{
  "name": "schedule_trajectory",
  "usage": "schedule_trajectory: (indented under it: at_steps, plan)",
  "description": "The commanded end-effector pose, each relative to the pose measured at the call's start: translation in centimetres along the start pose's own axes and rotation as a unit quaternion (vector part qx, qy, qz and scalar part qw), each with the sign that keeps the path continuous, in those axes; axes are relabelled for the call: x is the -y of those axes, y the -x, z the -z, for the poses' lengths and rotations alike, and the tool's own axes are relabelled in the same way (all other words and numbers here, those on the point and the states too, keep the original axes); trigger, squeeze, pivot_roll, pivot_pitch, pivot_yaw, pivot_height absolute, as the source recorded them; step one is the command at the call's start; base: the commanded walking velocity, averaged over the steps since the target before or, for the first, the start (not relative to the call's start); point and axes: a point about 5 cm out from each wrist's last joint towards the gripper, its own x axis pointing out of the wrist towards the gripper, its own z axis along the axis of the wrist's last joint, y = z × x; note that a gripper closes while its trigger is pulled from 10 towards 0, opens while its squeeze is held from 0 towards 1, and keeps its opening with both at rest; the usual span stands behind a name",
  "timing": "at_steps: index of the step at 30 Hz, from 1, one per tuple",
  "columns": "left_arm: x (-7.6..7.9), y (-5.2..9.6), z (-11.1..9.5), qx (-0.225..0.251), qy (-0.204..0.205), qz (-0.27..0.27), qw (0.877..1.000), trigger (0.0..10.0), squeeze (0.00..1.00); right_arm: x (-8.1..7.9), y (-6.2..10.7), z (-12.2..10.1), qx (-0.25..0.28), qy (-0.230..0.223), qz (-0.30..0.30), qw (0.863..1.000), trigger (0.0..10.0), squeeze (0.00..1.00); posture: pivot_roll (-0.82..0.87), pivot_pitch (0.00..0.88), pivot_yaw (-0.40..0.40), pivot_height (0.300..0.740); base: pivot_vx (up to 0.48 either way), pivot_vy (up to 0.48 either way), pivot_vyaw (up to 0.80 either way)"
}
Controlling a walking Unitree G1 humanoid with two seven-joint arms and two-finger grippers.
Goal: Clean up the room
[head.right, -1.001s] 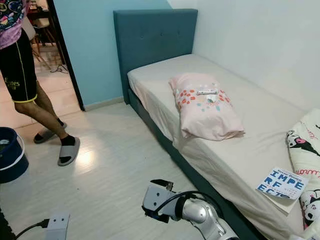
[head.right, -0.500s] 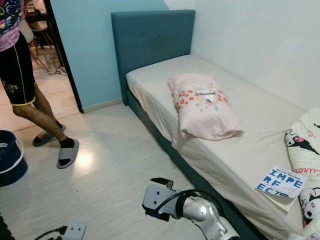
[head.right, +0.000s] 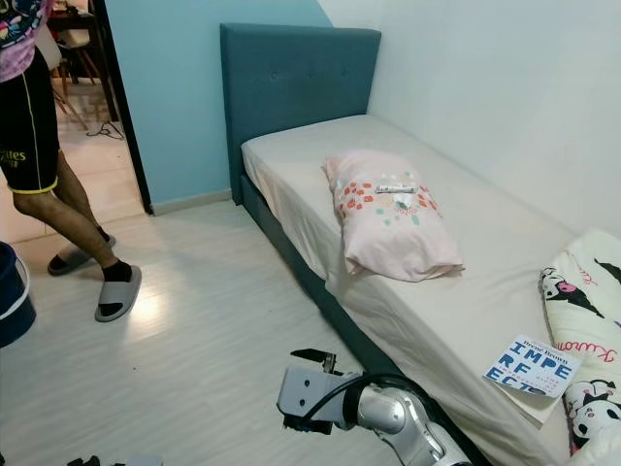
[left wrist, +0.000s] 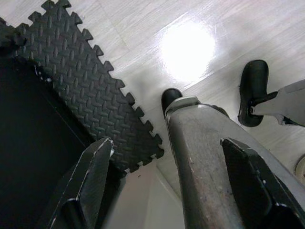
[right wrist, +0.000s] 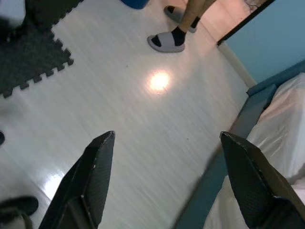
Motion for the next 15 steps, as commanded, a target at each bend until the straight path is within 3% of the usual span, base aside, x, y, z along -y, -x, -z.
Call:
schedule_trajectory:
  at_steps: [1,5,6,7,8,9,10,12,13,15]
  plan:
    - [0.1,0.1,1.4,-0.027,0.008,0.002,1.0,10.0,0.0,1.8,0.6,0.6,0.001,-0.068,0.076,0.995,10.0,0.0,-0.03,0.0,-0.156,0.74,0.0,0.0,0.0]
    - [0.1,0.0,0.7,-0.012,0.032,0.003,0.999,10.0,0.0,6.0,2.8,2.7,-0.023,-0.175,0.232,0.957,10.0,0.0,-0.05,0.0,-0.145,0.74,0.0,0.0,0.0]
    - [0.4,0.0,0.3,-0.004,0.041,0.008,0.999,10.0,0.0,6.6,4.0,4.4,-0.051,-0.227,0.271,0.934,10.0,0.0,-0.05,0.0,-0.14,0.74,0.0,0.0,0.0]
    - [0.4,0.0,0.3,-0.004,0.041,0.008,0.999,10.0,0.0,6.6,4.0,4.4,-0.051,-0.227,0.271,0.934,10.0,0.0,-0.05,0.0,-0.14,0.74,0.0,0.0,0.0]
    - [0.6,0.0,-0.2,0.005,0.042,0.009,0.999,10.0,0.0,6.7,5.1,6.2,-0.08,-0.286,0.303,0.906,10.0,0.0,-0.05,0.0,-0.137,0.74,0.0,0.0,0.0]
    - [0.6,0.0,-0.2,0.005,0.042,0.009,0.999,10.0,0.0,6.7,5.1,6.2,-0.08,-0.286,0.303,0.906,10.0,0.0,-0.05,0.0,-0.137,0.74,0.0,0.0,0.0]
    - [0.7,-0.1,-0.7,0.012,0.034,0.007,0.999,10.0,0.0,6.3,5.9,7.5,-0.1,-0.331,0.319,0.882,10.0,0.0,-0.05,0.0,-0.141,0.74,0.0,0.0,0.0]
    - [0.7,-0.1,-0.7,0.012,0.034,0.007,0.999,10.0,0.0,6.3,5.9,7.5,-0.1,-0.331,0.319,0.882,10.0,0.0,-0.05,0.0,-0.141,0.74,0.0,0.0,0.0]
    - [0.9,-0.1,-1.2,0.021,0.032,0.011,0.999,10.0,0.0,5.7,6.8,8.9,-0.129,-0.37,0.328,0.859,10.0,0.0,-0.05,0.0,-0.141,0.74,0.0,0.0,0.0]
    - [0.9,-0.1,-1.2,0.021,0.032,0.011,0.999,10.0,0.0,5.7,6.8,8.9,-0.129,-0.37,0.328,0.859,10.0,0.0,-0.05,0.0,-0.141,0.74,0.0,0.0,0.0]
